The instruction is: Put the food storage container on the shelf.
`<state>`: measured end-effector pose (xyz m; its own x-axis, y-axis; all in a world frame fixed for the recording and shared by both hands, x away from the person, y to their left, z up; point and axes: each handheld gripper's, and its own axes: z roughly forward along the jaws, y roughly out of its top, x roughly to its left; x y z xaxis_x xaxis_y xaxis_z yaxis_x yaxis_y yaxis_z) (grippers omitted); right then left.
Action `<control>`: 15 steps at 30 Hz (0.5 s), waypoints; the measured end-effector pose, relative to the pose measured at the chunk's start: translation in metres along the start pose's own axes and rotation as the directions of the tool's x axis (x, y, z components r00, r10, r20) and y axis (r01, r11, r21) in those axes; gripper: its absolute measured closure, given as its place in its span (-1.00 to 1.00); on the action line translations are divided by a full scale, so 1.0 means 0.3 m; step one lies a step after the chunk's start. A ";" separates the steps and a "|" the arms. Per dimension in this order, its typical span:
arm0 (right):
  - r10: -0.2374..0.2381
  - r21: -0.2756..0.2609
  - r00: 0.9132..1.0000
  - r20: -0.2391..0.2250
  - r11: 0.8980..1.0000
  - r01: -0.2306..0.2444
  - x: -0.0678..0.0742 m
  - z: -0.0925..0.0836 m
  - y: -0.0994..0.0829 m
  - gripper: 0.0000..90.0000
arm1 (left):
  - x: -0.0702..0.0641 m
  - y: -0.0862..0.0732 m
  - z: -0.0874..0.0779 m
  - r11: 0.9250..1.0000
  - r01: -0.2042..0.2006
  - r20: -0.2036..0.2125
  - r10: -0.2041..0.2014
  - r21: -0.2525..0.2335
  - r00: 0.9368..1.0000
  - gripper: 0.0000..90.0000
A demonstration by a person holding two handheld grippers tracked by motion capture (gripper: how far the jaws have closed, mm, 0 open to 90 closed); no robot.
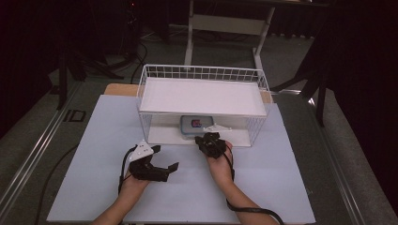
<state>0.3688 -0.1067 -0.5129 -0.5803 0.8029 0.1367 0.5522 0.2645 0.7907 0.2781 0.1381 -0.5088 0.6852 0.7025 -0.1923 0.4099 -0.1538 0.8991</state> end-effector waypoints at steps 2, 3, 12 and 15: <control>-0.009 -0.005 1.000 0.007 1.000 0.009 0.002 0.004 0.006 0.99 | -0.001 -0.002 0.000 1.000 -0.002 0.004 0.002 -0.002 1.000 -0.97; -0.012 -0.004 1.000 0.012 1.000 0.012 0.004 0.008 0.008 0.99 | -0.001 -0.001 0.001 1.000 0.000 0.006 0.000 -0.002 1.000 -0.97; -0.018 0.001 0.999 0.037 1.000 0.018 0.004 0.044 0.025 0.99 | 0.004 0.001 -0.006 1.000 0.010 0.008 -0.010 -0.013 1.000 -0.97; 0.000 -0.001 0.999 0.052 1.000 0.000 -0.010 0.047 0.028 0.99 | 0.005 0.001 -0.007 1.000 0.009 0.005 -0.009 -0.012 1.000 -0.97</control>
<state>0.3836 -0.0994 -0.5151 -0.5483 0.8296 0.1057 0.5517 0.2639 0.7912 0.2779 0.1405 -0.5079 0.6846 0.7004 -0.2018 0.4085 -0.1393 0.9021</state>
